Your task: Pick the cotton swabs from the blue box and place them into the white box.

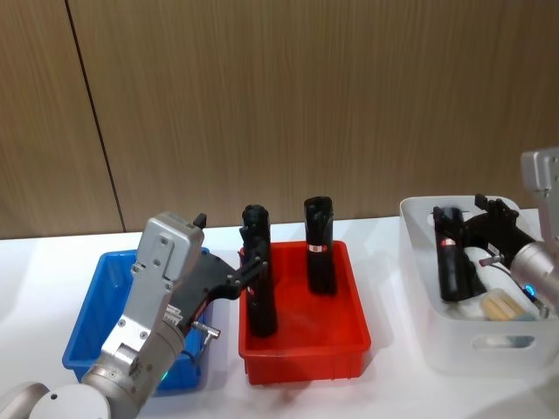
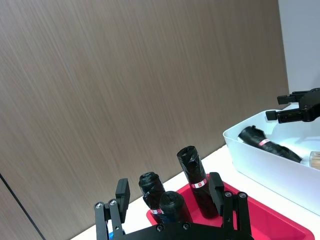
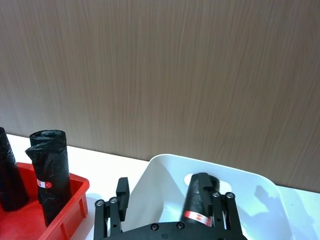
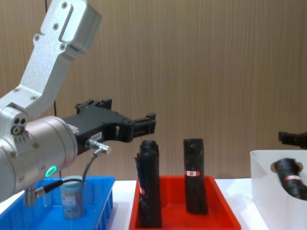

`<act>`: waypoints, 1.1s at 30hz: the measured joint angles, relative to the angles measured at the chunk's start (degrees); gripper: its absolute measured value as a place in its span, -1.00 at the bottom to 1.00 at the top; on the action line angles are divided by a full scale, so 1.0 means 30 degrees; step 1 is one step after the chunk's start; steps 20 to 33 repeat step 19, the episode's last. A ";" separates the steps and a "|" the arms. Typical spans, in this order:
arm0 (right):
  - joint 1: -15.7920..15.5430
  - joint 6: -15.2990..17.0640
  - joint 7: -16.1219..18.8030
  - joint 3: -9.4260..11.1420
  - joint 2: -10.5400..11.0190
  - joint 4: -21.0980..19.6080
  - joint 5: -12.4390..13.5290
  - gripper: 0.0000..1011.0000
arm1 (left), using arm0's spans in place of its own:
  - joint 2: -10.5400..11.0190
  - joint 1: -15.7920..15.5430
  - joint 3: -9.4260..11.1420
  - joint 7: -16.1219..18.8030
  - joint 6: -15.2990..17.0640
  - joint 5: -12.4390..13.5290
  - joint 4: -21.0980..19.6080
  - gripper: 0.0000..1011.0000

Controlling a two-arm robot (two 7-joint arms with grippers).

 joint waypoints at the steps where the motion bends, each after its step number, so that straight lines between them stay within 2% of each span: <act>1: -0.0014 -0.0006 0.0026 -0.0002 0.0001 -0.0003 0.0000 0.71 | -0.0001 0.0000 0.0000 0.0001 0.0000 0.0000 0.0001 0.99; 7: -0.0097 -0.0018 0.0152 -0.0015 0.0011 -0.0101 0.0008 0.98 | -0.0001 0.0000 0.0000 0.0000 0.0000 0.0000 0.0001 0.99; 33: -0.0183 -0.0033 0.0235 -0.0032 0.0032 -0.0210 0.0053 0.98 | 0.0001 0.0000 0.0000 0.0001 0.0000 0.0000 0.0000 0.99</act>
